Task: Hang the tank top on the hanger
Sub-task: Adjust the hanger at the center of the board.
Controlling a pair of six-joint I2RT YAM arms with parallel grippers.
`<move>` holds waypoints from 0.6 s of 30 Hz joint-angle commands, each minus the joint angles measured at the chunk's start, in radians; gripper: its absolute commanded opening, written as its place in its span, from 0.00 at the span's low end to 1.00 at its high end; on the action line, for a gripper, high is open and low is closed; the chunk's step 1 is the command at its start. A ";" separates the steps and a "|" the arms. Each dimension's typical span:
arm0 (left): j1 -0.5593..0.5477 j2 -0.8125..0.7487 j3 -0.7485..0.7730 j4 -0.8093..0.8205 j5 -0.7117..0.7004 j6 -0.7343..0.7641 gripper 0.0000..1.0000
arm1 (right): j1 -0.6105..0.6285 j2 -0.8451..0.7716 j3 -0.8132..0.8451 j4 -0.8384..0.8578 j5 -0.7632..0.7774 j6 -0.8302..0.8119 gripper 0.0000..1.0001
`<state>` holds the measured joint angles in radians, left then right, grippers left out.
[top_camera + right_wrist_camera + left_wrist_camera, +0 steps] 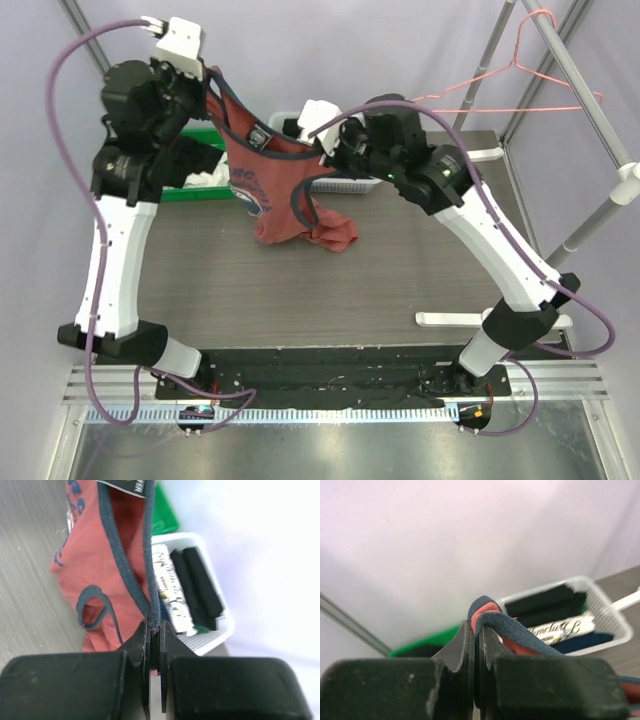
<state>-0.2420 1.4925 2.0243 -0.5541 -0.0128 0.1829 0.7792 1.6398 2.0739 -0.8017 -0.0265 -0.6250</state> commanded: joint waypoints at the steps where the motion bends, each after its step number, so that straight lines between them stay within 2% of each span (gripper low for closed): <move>1: -0.010 -0.057 0.163 -0.073 0.103 -0.054 0.00 | -0.001 -0.069 0.155 -0.079 0.073 -0.033 0.01; 5: -0.010 -0.052 0.318 -0.139 0.157 -0.092 0.00 | -0.034 -0.075 0.235 -0.096 -0.016 -0.013 0.01; 8: -0.013 -0.040 0.408 -0.156 0.178 -0.114 0.00 | -0.052 -0.086 0.252 -0.093 -0.009 -0.045 0.01; 14: -0.013 -0.011 0.416 -0.153 0.157 -0.114 0.00 | -0.067 -0.124 0.157 0.007 0.241 -0.238 0.01; 18: -0.011 0.011 0.407 -0.141 0.145 -0.112 0.00 | -0.072 -0.143 0.153 0.076 0.306 -0.301 0.01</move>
<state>-0.2577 1.4693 2.4313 -0.7177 0.1589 0.0780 0.7250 1.5356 2.2276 -0.8188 0.1120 -0.8207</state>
